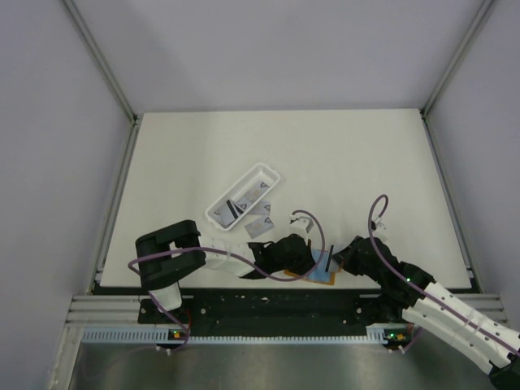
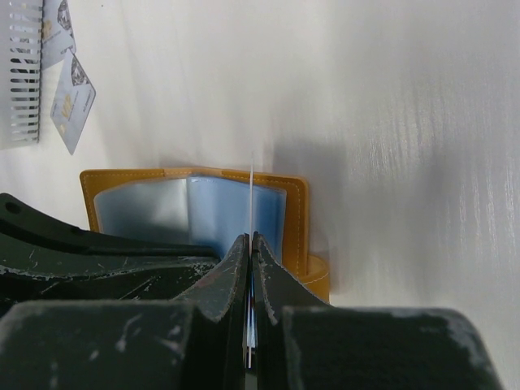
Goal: Put the credit cards into the card holder
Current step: Turn over the card slot in the card holder.
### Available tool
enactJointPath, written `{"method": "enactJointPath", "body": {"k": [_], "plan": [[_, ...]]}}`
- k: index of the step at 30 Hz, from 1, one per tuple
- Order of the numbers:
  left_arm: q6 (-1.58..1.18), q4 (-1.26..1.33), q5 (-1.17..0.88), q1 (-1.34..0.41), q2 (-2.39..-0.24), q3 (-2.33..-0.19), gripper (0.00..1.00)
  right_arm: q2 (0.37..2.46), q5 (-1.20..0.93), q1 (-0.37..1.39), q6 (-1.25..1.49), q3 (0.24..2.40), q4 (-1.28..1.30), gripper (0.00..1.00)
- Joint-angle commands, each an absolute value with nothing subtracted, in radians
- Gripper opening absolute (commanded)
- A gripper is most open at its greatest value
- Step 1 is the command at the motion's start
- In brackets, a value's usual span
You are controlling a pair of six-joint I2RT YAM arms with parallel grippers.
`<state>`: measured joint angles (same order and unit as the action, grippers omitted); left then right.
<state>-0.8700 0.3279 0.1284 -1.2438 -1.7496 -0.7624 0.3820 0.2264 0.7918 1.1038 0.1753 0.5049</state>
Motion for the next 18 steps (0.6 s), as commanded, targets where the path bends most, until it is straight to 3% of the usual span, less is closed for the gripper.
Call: {"method": "enactJointPath", "body": {"k": [1,18], "plan": [[-0.851,0.190,0.147,-1.238,-1.759,-0.729,0.00,0.388,0.242,0.801,1.103,0.178,0.495,0.00],[-0.851,0.186,0.149,-1.238,-1.753,-0.727,0.00,0.365,0.268,0.802,1.101,0.190,0.555,0.00]]}}
